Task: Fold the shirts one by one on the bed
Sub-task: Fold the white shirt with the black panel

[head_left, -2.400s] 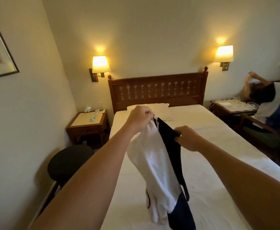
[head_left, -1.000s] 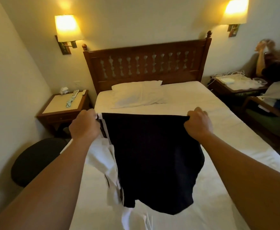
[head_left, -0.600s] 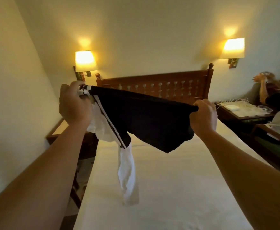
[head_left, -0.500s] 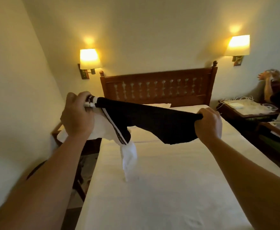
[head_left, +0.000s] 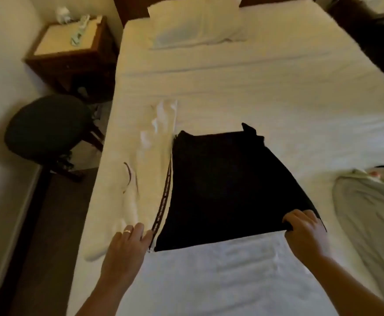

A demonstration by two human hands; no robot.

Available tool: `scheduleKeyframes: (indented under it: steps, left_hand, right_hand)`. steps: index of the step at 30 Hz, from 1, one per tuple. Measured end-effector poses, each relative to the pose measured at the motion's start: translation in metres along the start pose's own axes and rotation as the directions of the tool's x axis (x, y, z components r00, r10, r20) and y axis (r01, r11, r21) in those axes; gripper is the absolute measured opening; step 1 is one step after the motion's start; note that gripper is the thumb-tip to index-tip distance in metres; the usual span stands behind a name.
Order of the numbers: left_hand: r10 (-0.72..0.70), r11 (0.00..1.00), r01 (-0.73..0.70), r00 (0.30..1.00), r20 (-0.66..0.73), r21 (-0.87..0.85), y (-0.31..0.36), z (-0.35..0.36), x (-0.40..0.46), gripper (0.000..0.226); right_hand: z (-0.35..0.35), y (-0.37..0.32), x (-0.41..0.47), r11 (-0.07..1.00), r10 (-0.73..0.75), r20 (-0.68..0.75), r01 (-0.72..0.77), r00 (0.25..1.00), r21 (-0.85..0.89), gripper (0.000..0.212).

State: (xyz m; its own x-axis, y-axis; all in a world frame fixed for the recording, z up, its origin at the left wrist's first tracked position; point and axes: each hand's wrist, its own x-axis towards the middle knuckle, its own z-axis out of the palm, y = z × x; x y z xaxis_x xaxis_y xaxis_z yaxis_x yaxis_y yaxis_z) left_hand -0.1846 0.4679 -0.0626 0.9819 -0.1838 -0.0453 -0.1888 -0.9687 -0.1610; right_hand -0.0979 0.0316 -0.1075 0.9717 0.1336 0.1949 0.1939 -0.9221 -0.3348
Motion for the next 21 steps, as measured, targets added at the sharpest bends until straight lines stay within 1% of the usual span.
scheduleKeyframes:
  steps: [1,4,6,8,10,12,14,16,18,20,21]
  left_hand:
    - [0.009,1.0,-0.009,0.998,0.068,-0.002,0.013,0.022,-0.013,0.047]
    - [-0.005,0.999,0.012,0.974,0.226,-0.03,0.06,0.096,-0.06,0.048]
    - [-0.049,0.999,0.053,0.966,0.252,-0.011,0.08,0.119,-0.078,0.045]
    - [-0.076,0.997,0.074,0.971,0.229,0.017,0.103,0.137,-0.087,0.041]
    - [-0.056,0.998,0.053,0.977,0.205,0.017,0.127,0.147,-0.085,0.047]
    - [0.025,0.999,-0.019,0.979,0.201,-0.032,0.152,0.152,-0.074,0.052]
    - [0.118,0.99,-0.094,0.962,0.246,-0.107,0.177,0.153,-0.059,0.062]
    - [0.186,0.977,-0.141,0.932,0.31,-0.16,0.202,0.153,-0.042,0.068]
    - [0.204,0.97,-0.138,0.91,0.36,-0.2,0.225,0.147,-0.026,0.07]
    - [0.199,0.97,-0.124,0.9,0.388,-0.21,0.247,0.141,-0.012,0.064]
    - [0.191,0.971,-0.114,0.899,0.394,-0.21,0.254,0.14,-0.007,0.059]
  right_hand:
    - [0.013,0.008,-0.026,1.0,0.01,0.062,-0.01,0.998,-0.008,0.025]
    - [0.064,0.036,-0.109,0.998,0.031,0.245,-0.016,0.969,-0.061,0.038]
    - [0.08,0.043,-0.14,0.995,0.015,0.295,0.015,0.956,-0.098,0.041]
    - [0.09,0.049,-0.161,0.987,0.06,0.282,-0.014,0.958,-0.162,0.043]
    - [0.093,0.055,-0.17,0.969,0.173,0.251,-0.119,0.952,-0.216,0.05]
    - [0.094,0.061,-0.17,0.949,0.265,0.249,-0.206,0.931,-0.241,0.06]
    - [0.095,0.067,-0.165,0.941,0.305,0.253,-0.249,0.918,-0.23,0.061]
    - [0.094,0.073,-0.155,0.951,0.303,0.202,-0.282,0.931,-0.129,0.051]
    - [0.087,0.076,-0.144,0.969,0.245,0.112,-0.24,0.963,-0.05,0.038]
    - [0.078,0.084,-0.145,0.978,0.195,0.017,-0.193,0.981,-0.081,0.028]
    - [0.076,0.09,-0.152,0.977,0.181,0.029,-0.176,0.983,-0.121,0.027]
